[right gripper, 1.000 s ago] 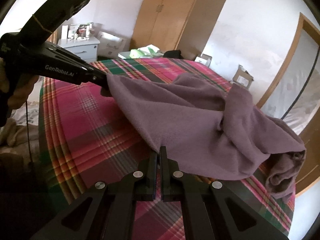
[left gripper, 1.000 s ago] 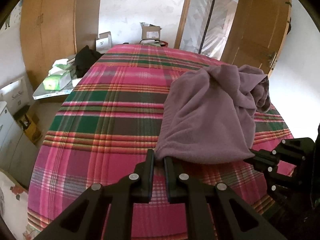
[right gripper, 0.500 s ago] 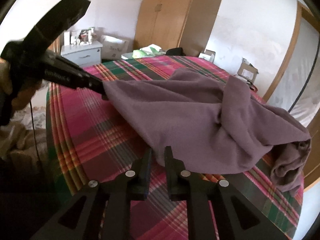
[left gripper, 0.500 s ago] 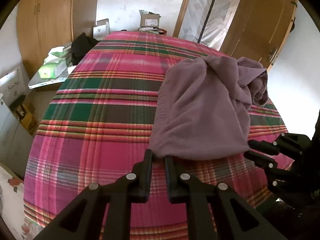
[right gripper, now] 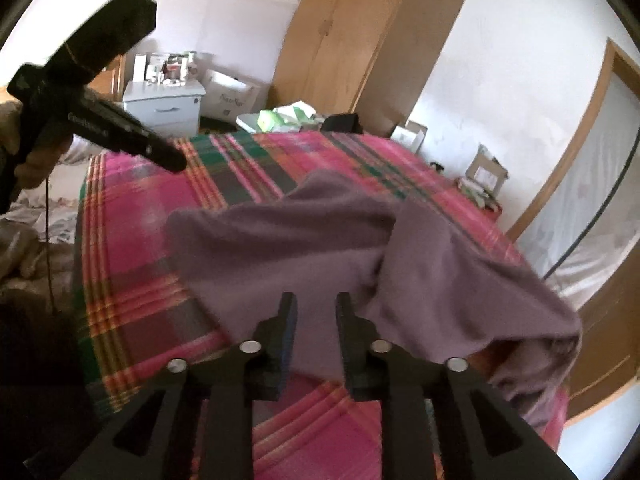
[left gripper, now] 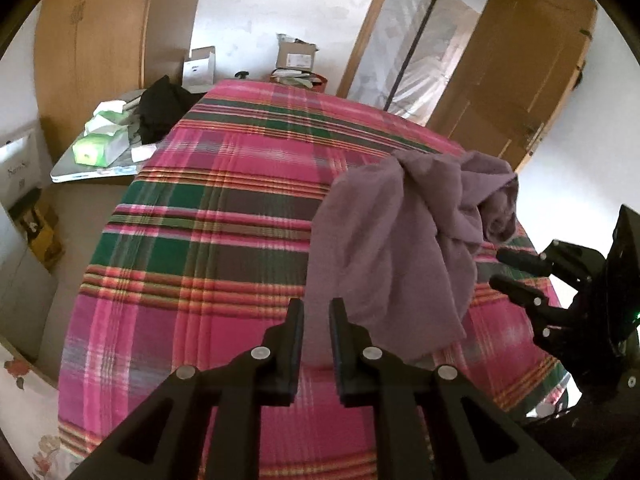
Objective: Fold clothes
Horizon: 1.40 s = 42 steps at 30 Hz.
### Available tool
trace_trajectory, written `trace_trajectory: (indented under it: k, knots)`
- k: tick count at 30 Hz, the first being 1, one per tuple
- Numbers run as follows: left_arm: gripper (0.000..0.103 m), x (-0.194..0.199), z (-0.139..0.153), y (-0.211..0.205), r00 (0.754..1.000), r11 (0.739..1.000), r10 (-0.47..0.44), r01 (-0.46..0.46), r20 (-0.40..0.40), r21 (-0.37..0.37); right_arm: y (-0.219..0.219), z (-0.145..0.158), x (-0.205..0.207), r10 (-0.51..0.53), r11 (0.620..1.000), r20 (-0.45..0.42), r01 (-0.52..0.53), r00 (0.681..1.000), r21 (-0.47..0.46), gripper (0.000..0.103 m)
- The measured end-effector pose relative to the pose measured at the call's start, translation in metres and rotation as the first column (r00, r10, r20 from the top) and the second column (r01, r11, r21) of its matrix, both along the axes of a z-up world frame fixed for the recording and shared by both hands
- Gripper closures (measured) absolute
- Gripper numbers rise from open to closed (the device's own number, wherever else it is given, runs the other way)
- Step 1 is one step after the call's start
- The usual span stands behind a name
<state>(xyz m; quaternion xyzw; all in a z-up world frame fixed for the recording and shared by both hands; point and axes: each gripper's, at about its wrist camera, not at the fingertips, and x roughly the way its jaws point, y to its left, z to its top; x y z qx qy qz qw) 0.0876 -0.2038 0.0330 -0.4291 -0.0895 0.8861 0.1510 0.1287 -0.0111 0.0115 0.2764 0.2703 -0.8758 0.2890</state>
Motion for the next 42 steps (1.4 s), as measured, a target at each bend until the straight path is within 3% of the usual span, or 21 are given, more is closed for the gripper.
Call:
trace_trajectory:
  k: [5, 7, 11, 13, 17, 21, 24, 26, 29, 36, 42]
  knots:
    - [0.090, -0.031, -0.001, 0.006, 1.000, 1.000, 0.005, -0.005, 0.008, 0.009, 0.007, 0.017, -0.045, -0.039, 0.995, 0.043, 0.042, 0.998, -0.090, 0.077]
    - [0.090, -0.045, -0.001, 0.009, 1.000, 1.000, 0.008, -0.008, 0.010, 0.010, 0.010, 0.023, -0.064, -0.061, 0.989, 0.067, 0.070, 0.996, -0.128, 0.070]
    - [0.090, -0.072, -0.001, 0.017, 1.000, 1.000, 0.007, -0.007, 0.020, 0.003, 0.017, 0.035, -0.102, -0.104, 0.972, 0.117, 0.126, 0.988, -0.200, 0.064]
    - [0.090, -0.082, 0.001, 0.022, 1.000, 1.000, -0.005, 0.005, 0.013, 0.004, 0.017, 0.037, -0.116, -0.101, 0.967, 0.140, 0.130, 0.985, -0.220, 0.047]
    - [0.090, -0.102, 0.003, 0.028, 1.000, 1.000, -0.001, 0.001, 0.008, 0.003, 0.010, 0.032, -0.135, -0.107, 0.968, 0.180, 0.144, 0.978, -0.207, 0.046]
    - [0.087, -0.123, 0.002, 0.033, 1.000, 1.000, -0.007, 0.007, 0.020, 0.009, -0.001, 0.023, -0.145, -0.108, 0.982, 0.164, 0.131, 0.981, -0.135, 0.046]
    - [0.085, -0.130, 0.004, 0.045, 0.999, 0.998, -0.052, 0.053, 0.010, -0.029, -0.003, 0.016, -0.155, -0.150, 0.984, 0.150, 0.162, 0.977, -0.072, 0.046]
    - [0.084, -0.131, 0.006, 0.053, 0.996, 0.995, -0.092, 0.092, -0.004, -0.039, 0.002, 0.013, -0.159, -0.161, 0.981, 0.165, 0.175, 0.973, -0.077, 0.046]
    - [0.083, -0.134, 0.004, 0.060, 0.994, 0.993, -0.108, 0.108, 0.003, -0.054, 0.008, 0.010, -0.162, -0.171, 0.978, 0.178, 0.189, 0.969, -0.085, 0.051]
    - [0.082, -0.136, -0.001, 0.077, 0.989, 0.983, -0.142, 0.144, 0.031, -0.115, 0.015, 0.004, -0.161, -0.192, 0.977, 0.166, 0.205, 0.967, -0.062, 0.082]
    - [0.080, -0.141, -0.006, 0.082, 0.984, 0.978, -0.168, 0.174, 0.059, -0.118, 0.021, 0.004, -0.156, -0.200, 0.973, 0.160, 0.215, 0.967, -0.081, 0.091]
